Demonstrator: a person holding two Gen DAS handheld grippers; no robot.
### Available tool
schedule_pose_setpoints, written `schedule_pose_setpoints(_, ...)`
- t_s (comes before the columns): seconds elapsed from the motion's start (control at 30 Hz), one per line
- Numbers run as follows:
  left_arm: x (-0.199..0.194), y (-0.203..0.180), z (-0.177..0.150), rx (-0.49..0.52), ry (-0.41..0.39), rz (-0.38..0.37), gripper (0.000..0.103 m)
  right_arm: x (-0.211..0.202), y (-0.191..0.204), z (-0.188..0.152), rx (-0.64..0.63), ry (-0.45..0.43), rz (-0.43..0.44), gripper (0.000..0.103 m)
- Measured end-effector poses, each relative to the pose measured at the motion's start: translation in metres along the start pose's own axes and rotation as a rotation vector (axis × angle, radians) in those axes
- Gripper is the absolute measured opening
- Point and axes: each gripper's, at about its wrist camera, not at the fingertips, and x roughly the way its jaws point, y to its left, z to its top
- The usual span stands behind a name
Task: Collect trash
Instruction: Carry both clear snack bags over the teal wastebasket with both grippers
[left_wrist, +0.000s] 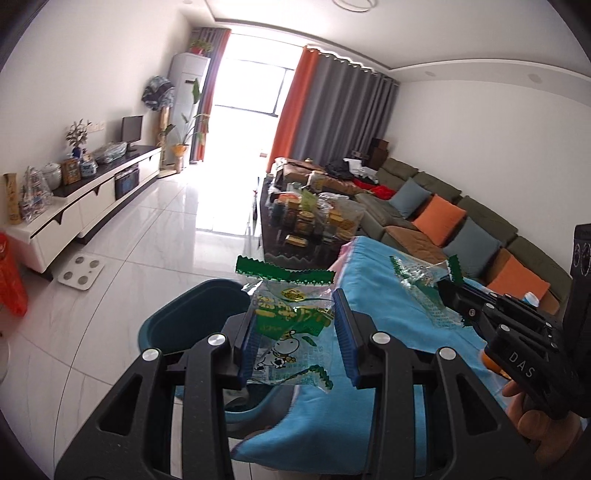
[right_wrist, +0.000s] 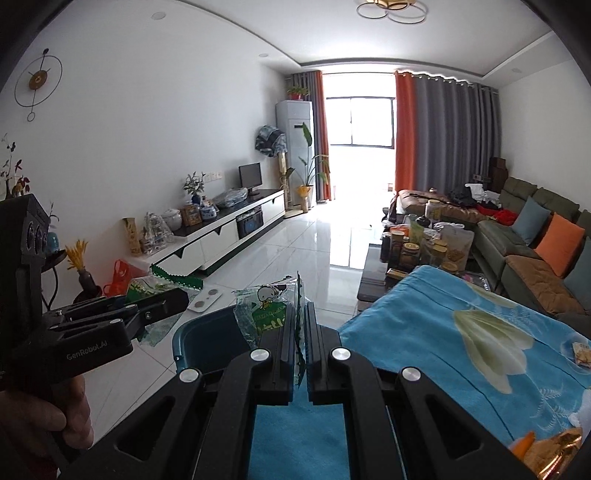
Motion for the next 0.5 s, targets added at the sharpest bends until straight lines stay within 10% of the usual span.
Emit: schedule_pose_setpoints(0.5, 0.059, 0.047, -0.016, -0.028, 0.125, 0.080, 0.037, 0.098, 0.018, 0.006, -0.023, 0.192, 0.071, 0.004)
